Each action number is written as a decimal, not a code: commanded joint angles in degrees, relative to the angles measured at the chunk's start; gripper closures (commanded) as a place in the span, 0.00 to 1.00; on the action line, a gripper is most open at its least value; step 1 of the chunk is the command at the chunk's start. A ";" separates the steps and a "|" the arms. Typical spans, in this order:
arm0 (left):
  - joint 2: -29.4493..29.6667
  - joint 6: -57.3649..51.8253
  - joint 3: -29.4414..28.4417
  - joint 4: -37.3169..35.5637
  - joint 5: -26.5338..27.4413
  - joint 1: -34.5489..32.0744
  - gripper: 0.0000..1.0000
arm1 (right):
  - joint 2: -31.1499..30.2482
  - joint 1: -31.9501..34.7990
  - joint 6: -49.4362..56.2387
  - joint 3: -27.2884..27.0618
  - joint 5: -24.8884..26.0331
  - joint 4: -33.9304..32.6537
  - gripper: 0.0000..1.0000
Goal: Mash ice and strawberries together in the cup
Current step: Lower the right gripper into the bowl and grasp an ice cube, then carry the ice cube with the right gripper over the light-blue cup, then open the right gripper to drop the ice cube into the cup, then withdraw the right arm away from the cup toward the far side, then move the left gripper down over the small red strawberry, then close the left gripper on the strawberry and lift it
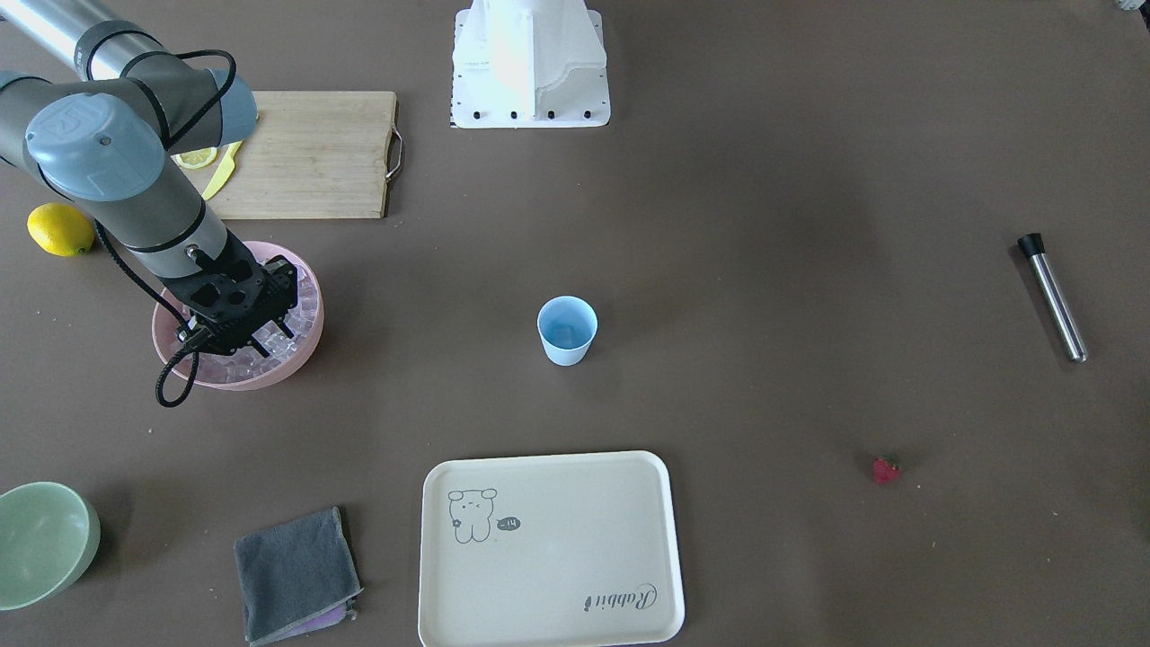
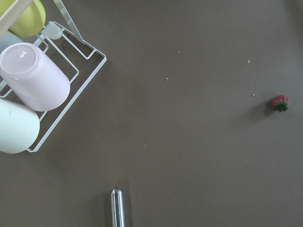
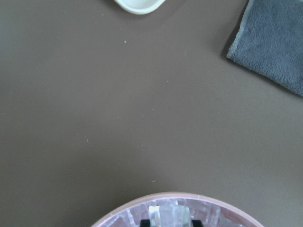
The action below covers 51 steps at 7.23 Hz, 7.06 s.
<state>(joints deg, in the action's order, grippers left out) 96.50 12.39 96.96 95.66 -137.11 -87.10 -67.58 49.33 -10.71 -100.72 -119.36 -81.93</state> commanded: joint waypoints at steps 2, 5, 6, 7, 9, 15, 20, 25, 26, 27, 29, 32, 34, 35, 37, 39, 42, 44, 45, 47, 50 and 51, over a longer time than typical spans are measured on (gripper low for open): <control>0.00 0.00 -0.10 -0.04 0.00 0.00 0.02 | 7.60 -4.81 -16.36 -2.92 2.18 -7.19 0.73; 0.18 0.00 -0.98 -0.04 0.00 0.00 0.02 | 27.52 -15.20 -35.73 10.31 12.29 -7.02 0.73; 0.26 -0.09 -1.16 -0.04 0.00 0.00 0.02 | 29.50 -17.49 -38.74 12.37 15.88 -6.85 0.73; 0.26 -0.09 -1.16 -0.04 0.00 0.00 0.02 | 29.18 -18.90 -39.12 13.26 18.18 -4.41 0.72; 0.18 -0.09 -0.99 -0.04 0.00 0.00 0.02 | 28.82 -19.70 -39.21 13.62 18.29 -2.71 0.70; 0.26 -0.18 -1.25 0.05 0.00 0.09 0.02 | 28.12 -19.53 -40.53 16.34 21.45 1.07 0.65; 0.61 -0.09 -1.42 -0.04 0.00 0.17 0.02 | 28.12 -19.36 -43.25 15.73 21.10 1.15 0.01; 3.50 4.12 -1.77 -0.04 0.09 4.37 0.02 | 12.42 5.53 -27.14 8.87 -5.81 0.28 0.01; 5.17 6.22 -2.38 -0.12 0.09 6.57 0.02 | 7.60 12.74 -22.21 9.31 -11.19 0.19 0.01; 6.84 8.68 -2.91 -0.04 1.57 8.50 0.02 | 2.24 19.77 -17.64 9.22 -14.29 0.19 0.01; 10.70 9.49 -7.89 -0.04 4.04 9.14 0.02 | -5.17 36.63 5.02 13.93 -18.52 -1.90 0.01; 22.20 9.93 -21.07 0.31 4.83 12.28 0.02 | -9.29 51.71 30.94 15.20 -15.57 -13.60 0.01; 24.86 13.18 -21.55 0.84 5.01 16.48 0.02 | -13.00 53.24 32.86 14.33 -15.29 -15.72 0.01; 25.57 13.27 -22.07 3.10 6.05 17.91 0.02 | -14.84 52.90 32.95 13.71 -13.29 -15.63 0.01; 26.81 15.81 -21.99 4.26 7.29 25.29 0.02 | -16.44 52.28 31.81 14.05 -13.27 -18.33 0.01; 26.29 15.56 -21.56 5.58 7.21 26.97 0.02 | -16.35 50.88 31.10 14.67 -13.18 -19.23 0.01; 26.28 15.47 -26.64 10.23 10.17 27.51 0.02 | -17.15 48.41 30.84 13.90 -15.02 -21.08 0.01; 27.07 15.47 -28.23 10.68 11.42 27.60 0.02 | -17.58 48.06 30.84 13.71 -15.37 -21.35 0.00; 27.33 15.64 -29.01 10.86 11.86 27.51 0.02 | -18.11 48.06 30.93 13.36 -15.37 -21.08 0.00; 30.14 16.00 -32.61 11.12 17.21 27.51 0.02 | -18.55 48.06 30.93 12.83 -15.29 -21.08 0.00; 30.50 20.70 -34.72 14.00 17.49 27.59 0.02 | -20.22 48.06 31.19 11.07 -15.37 -21.08 0.00; 30.41 23.18 -35.69 15.07 17.49 27.51 0.02 | -20.22 48.06 31.19 10.81 -15.37 -21.08 0.00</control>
<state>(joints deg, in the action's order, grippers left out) 126.91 32.33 62.55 109.07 -119.67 -59.58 -87.57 97.38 20.45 -89.52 -134.71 -103.04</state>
